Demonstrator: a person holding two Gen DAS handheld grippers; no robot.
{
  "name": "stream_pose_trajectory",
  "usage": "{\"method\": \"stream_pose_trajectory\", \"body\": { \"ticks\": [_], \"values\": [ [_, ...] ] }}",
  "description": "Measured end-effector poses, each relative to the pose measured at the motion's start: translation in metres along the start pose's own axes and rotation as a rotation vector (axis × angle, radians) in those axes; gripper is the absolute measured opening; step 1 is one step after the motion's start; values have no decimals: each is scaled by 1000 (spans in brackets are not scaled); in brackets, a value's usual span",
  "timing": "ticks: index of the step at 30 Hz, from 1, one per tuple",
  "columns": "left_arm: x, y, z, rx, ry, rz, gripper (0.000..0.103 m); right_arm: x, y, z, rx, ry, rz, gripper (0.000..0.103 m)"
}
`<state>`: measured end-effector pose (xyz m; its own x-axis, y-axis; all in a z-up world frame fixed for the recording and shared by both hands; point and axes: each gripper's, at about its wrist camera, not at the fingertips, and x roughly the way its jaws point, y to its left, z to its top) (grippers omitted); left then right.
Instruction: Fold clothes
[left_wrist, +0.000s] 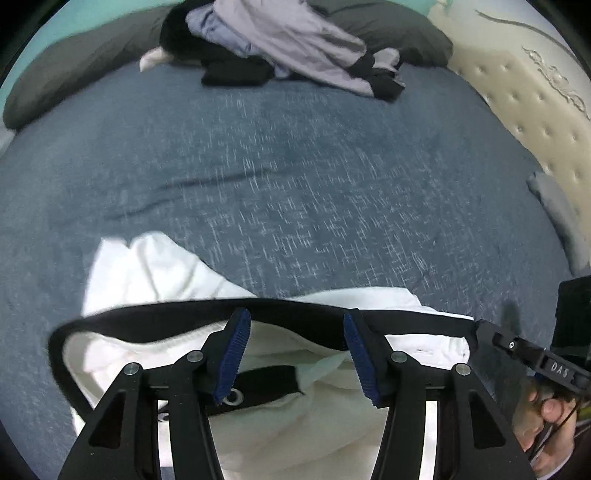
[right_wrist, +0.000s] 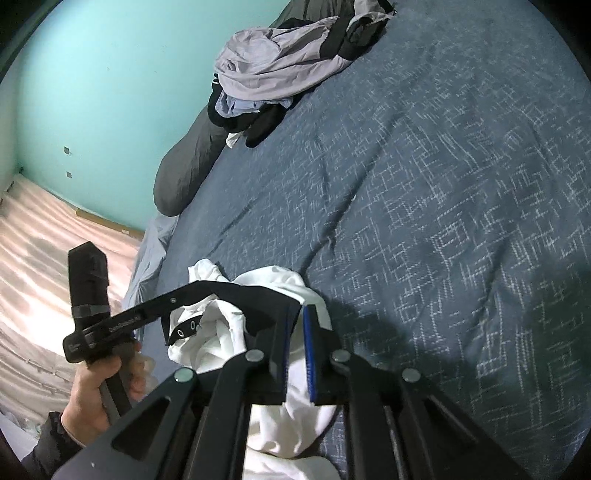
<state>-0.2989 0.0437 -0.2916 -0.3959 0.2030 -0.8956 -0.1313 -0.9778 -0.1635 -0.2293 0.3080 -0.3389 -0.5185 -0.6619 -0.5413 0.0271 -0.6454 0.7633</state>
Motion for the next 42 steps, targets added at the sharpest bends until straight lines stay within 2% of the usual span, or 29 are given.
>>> {"method": "stream_pose_trajectory", "body": {
  "ticks": [2,9,21,22,26,29,34,37,39,41,42],
  "values": [
    [5,1,1,-49,24,-27,59,0,-2,0,10,1,5,8],
    [11,-1,6,-155,56,-47,60,-3,8,-3,-43,4,0,8],
    [23,4,14,-247,71,-35,59,-4,12,-5,-67,3,-10,8],
    [24,4,14,-246,69,-30,58,-3,12,-4,-70,4,-13,8],
    [24,6,14,-232,66,-28,31,-2,13,-6,-78,9,-17,8],
    [22,7,12,-220,62,-39,20,-1,12,-7,-72,11,-11,8],
    [11,8,11,-202,41,-59,10,0,5,-6,-7,13,37,8],
    [5,8,13,-191,32,-61,7,-2,0,-6,34,8,65,8],
    [2,8,14,-181,29,-63,6,-4,0,-6,46,-1,84,12],
    [0,8,16,-175,27,-62,5,-4,0,-6,59,-1,104,23],
    [-1,8,17,-173,25,-62,5,-4,0,-7,61,1,105,24]
  ]
}}
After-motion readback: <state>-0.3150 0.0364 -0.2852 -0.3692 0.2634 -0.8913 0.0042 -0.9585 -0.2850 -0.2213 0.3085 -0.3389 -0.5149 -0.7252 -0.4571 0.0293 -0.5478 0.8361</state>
